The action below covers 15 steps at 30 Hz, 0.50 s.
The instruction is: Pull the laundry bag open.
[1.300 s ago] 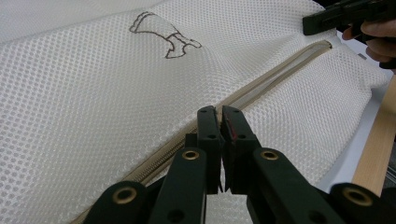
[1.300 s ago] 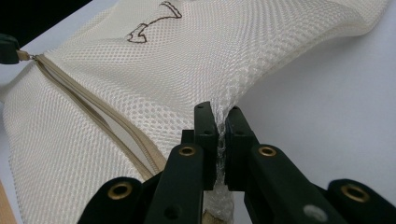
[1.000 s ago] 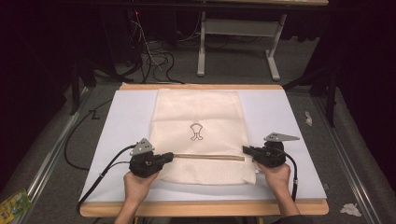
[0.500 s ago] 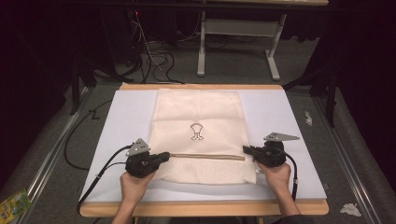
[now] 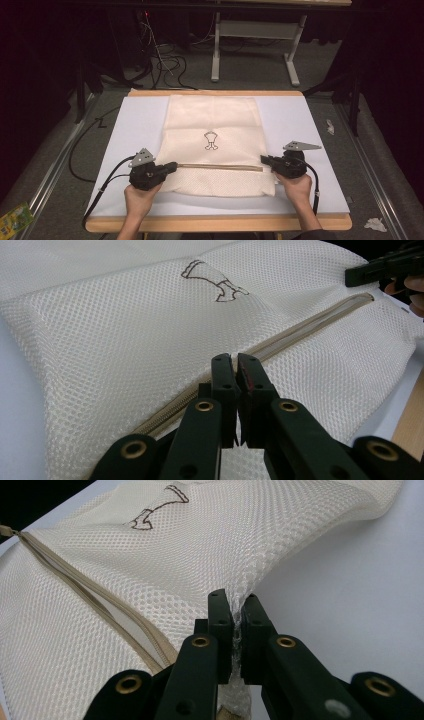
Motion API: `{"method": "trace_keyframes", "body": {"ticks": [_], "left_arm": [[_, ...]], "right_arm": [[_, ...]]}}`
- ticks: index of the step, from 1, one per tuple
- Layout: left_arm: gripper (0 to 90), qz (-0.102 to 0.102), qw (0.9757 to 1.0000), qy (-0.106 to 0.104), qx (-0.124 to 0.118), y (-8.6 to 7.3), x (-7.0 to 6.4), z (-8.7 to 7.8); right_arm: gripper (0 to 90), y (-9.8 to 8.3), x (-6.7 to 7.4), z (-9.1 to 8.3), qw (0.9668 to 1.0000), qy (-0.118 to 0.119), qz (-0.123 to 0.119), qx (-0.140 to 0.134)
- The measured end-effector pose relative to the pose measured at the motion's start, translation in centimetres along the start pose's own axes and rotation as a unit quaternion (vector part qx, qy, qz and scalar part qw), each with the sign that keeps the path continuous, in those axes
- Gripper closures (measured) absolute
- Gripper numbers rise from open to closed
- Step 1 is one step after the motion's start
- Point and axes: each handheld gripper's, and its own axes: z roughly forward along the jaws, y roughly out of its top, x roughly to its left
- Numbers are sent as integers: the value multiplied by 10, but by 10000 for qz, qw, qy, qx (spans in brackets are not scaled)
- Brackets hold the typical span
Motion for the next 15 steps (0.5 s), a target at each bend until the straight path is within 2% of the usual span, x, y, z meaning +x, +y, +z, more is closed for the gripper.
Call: {"method": "trace_keyframes", "body": {"ticks": [6, 15], "left_arm": [[869, -52, 9999, -24, -91, 2, 1, -2], [870, -55, 10000, -12, -54, 1, 3, -3]], "right_arm": [[875, 0, 0, 0, 10000, 16, -9, -41], [875, 0, -1, 0, 10000, 25, 15, -44]]}}
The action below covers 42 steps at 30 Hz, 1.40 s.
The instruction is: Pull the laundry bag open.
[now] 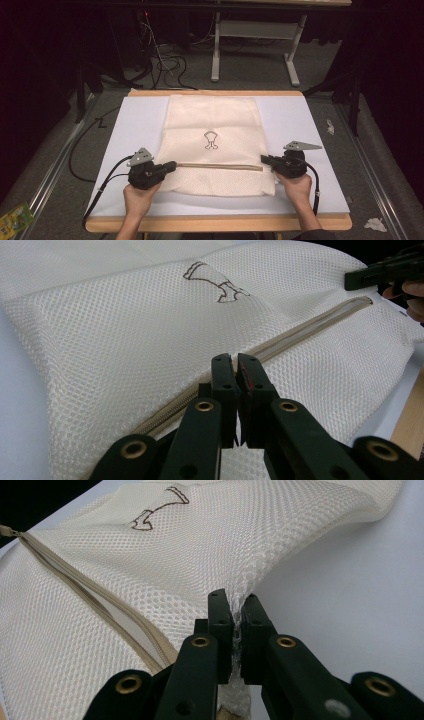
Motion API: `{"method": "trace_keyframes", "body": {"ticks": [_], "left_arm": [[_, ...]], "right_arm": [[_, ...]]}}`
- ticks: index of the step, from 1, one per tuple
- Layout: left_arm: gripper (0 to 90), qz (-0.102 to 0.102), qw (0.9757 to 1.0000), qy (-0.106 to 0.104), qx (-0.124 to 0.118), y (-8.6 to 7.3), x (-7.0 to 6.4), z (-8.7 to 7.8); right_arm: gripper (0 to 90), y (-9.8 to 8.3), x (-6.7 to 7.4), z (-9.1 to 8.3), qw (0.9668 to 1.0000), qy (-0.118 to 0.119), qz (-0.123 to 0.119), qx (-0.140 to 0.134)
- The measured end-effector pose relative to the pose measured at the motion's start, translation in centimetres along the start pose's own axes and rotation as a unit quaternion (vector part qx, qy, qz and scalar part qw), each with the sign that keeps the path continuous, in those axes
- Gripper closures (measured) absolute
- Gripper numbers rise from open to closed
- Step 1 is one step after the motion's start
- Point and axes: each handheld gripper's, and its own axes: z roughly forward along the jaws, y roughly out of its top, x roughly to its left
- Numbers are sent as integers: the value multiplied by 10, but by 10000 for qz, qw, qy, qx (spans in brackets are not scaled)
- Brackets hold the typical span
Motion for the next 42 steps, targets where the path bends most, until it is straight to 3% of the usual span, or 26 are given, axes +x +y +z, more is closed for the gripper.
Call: {"method": "trace_keyframes", "body": {"ticks": [42], "left_arm": [[870, -127, 9992, 373, -64, -1, 16, -19]], "right_arm": [[875, -2, -8, -4, 9999, -151, 46, -38]]}}
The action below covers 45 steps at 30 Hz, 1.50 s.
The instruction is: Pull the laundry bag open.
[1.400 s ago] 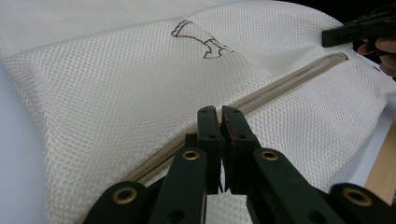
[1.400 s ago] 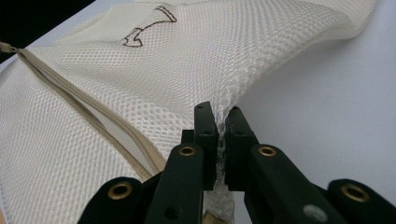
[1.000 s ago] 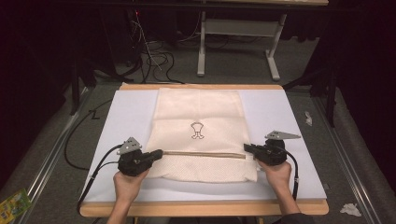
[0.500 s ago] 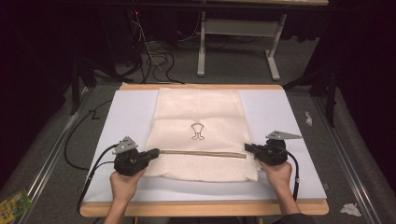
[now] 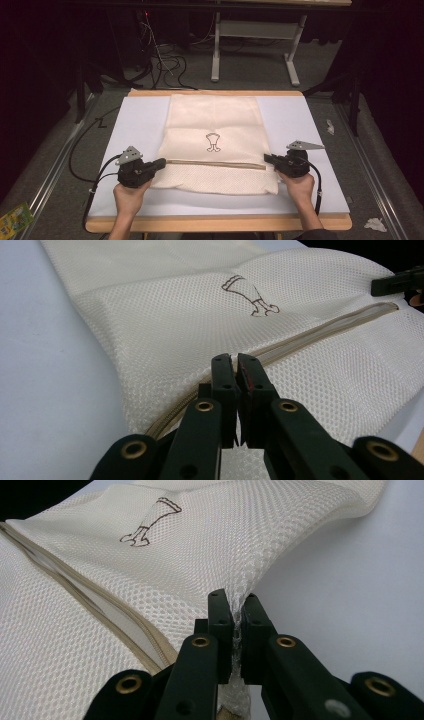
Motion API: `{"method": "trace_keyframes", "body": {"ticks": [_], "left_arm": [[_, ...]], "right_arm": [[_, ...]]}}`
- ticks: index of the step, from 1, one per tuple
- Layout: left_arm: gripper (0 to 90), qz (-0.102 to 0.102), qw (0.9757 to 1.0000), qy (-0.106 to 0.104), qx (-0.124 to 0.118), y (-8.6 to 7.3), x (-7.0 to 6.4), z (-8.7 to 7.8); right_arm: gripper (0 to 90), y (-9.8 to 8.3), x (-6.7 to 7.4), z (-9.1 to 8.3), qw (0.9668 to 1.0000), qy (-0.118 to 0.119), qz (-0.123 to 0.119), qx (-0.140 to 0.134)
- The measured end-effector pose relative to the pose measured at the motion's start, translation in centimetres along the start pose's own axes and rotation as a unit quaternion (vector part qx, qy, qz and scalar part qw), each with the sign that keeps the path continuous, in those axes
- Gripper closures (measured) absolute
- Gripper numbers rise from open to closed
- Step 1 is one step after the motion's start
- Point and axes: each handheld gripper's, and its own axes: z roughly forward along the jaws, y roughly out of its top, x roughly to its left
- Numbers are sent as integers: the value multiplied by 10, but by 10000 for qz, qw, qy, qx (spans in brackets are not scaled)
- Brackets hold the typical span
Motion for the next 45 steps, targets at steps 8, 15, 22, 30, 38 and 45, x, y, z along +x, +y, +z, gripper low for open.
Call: {"method": "trace_keyframes", "body": {"ticks": [8, 15, 22, 30, 38, 45], "left_arm": [[870, -8, 10000, 84, -43, 2, 3, -3], [870, 3, 9999, 94, -46, 3, 4, -4], [870, -13, 9998, 177, -88, 4, 8, -7], [870, -32, 9998, 172, -68, 10, 12, -6], [871, 29, 9997, 254, -21, 9, 12, -7], [871, 7, 9995, 312, -54, 11, 15, -12]], "right_arm": [[876, 1, -3, -1, 10000, -30, 3, -8], [875, 1, -4, -1, 10000, -48, 32, -22], [876, 0, -6, -5, 9999, -133, 21, -51], [875, -2, -10, -3, 9999, -146, 40, -27], [876, -1, -9, -2, 9998, -180, -21, 14], [879, 2, -8, -4, 9998, -210, -57, 40]]}}
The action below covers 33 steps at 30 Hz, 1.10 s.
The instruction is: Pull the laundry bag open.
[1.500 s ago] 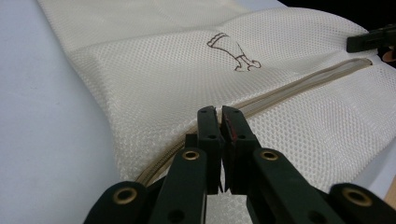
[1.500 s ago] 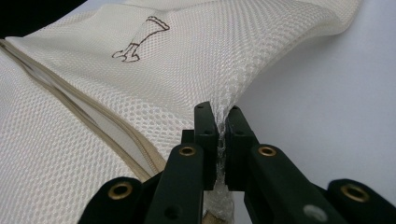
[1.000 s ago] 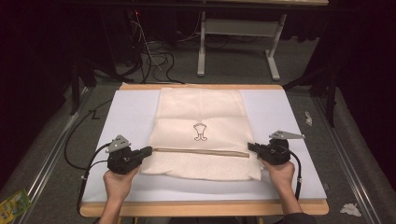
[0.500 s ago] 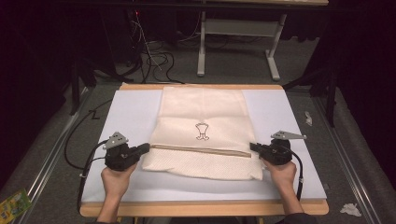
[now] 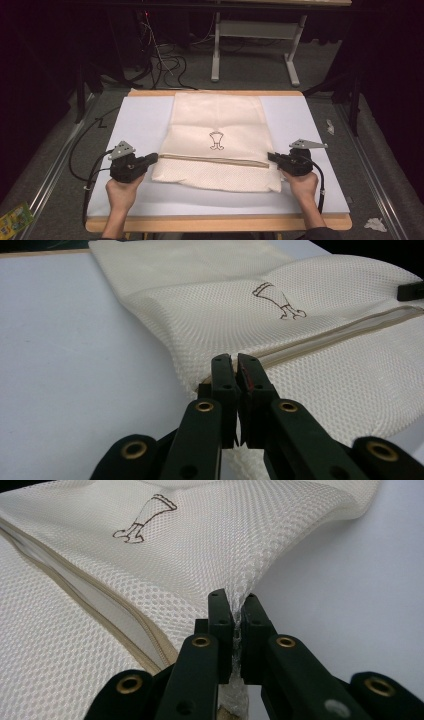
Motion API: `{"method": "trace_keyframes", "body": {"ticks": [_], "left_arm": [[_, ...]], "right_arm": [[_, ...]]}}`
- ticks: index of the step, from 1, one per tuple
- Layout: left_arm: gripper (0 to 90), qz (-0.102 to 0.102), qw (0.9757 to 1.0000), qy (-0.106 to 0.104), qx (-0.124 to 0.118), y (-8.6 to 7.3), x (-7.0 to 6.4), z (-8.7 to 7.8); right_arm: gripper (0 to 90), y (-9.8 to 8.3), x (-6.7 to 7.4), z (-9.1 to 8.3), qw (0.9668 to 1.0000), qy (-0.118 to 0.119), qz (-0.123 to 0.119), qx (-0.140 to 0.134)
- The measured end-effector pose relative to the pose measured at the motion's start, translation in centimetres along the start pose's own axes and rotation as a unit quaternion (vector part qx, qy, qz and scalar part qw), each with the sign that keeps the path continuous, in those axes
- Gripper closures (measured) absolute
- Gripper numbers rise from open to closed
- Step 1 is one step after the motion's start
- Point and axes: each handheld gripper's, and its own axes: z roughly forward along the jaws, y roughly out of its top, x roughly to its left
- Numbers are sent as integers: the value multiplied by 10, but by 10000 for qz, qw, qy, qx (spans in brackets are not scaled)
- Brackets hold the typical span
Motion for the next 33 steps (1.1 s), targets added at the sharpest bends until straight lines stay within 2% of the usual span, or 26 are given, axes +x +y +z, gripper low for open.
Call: {"method": "trace_keyframes", "body": {"ticks": [3, 7, 12, 17, 22, 25, 29, 31, 33], "left_arm": [[871, 2, 10000, 24, 12, 0, 2, -3], [872, -5, 10000, -7, 79, -3, 4, -2], [872, 38, 9999, -44, 137, -2, 1, 2], [871, -15, 9998, -121, 152, 1, 1, 10], [870, -41, 9998, -153, 152, 0, -2, 13], [870, -24, 9998, -124, 146, -1, -2, 14], [868, 82, 9996, 25, 272, -2, -6, 20], [869, 113, 9995, 52, 303, -4, -7, 22], [868, 120, 9993, 38, 345, -6, -7, 24]], "right_arm": [[880, 2, 0, -1, 10000, -11, -3, 32], [881, 6, 1, -1, 9998, -116, -174, 59], [882, 11, -2, -5, 9997, -183, -127, 43], [880, 11, -9, -8, 9997, -223, -100, -13], [879, 7, -14, -5, 9997, -247, 54, 32], [878, 7, -14, -3, 9997, -234, 46, 61], [874, 6, -15, 1, 9995, -275, 59, 113], [873, 5, -14, 4, 9992, -343, -30, 190], [872, 3, -15, 5, 9991, -362, 4, 229]]}}
